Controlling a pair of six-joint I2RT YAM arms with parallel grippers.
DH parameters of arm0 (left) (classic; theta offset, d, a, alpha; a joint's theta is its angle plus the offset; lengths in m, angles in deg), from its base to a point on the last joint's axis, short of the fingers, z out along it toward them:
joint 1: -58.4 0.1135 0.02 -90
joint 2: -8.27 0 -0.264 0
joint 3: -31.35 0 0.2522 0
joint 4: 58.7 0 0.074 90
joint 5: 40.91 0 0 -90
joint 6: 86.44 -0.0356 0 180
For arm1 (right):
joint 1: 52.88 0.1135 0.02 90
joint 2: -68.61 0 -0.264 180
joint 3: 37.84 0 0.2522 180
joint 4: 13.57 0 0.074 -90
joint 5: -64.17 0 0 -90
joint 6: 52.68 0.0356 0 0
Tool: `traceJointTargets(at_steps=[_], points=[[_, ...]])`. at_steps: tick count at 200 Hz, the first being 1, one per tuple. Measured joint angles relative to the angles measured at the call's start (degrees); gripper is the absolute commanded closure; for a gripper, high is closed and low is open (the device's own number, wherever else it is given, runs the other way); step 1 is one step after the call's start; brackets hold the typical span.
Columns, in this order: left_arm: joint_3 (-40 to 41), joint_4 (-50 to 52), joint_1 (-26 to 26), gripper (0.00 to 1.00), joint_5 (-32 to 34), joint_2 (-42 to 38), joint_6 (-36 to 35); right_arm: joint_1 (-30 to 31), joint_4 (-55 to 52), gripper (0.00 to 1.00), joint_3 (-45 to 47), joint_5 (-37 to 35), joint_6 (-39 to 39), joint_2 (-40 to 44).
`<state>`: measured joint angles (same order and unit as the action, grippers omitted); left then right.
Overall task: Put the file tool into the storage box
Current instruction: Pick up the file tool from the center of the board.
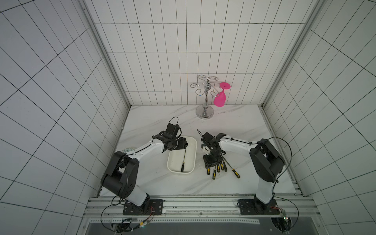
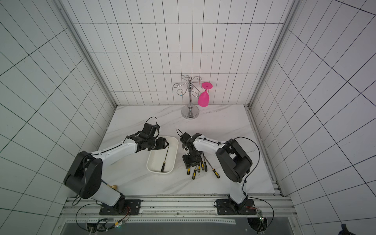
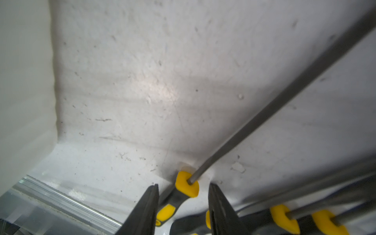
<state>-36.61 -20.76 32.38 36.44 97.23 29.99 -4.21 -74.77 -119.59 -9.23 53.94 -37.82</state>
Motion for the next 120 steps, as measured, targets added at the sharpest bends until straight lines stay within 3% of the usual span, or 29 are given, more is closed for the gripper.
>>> traceJointTargets(at_steps=[77,79,82,85,120], points=[[1.2,-2.8,0.9,0.33,-3.1,-0.9,1.7,0.9,1.2,0.88,2.7,-3.0,1.3,1.7],[1.2,-2.9,0.9,0.29,-3.2,-0.9,1.7,0.9,1.2,0.88,2.7,-3.1,1.5,1.7],[1.3,-3.0,1.0,0.09,-3.4,-0.9,1.9,0.9,1.2,0.89,2.7,-3.1,1.4,1.7],[1.3,-3.2,1.1,0.02,-3.7,-1.0,2.0,0.9,1.2,0.89,2.7,-3.1,1.4,1.8],[2.5,-5.9,2.2,0.01,-6.8,-1.6,3.9,-0.3,1.6,0.93,2.5,-4.5,1.4,2.2]])
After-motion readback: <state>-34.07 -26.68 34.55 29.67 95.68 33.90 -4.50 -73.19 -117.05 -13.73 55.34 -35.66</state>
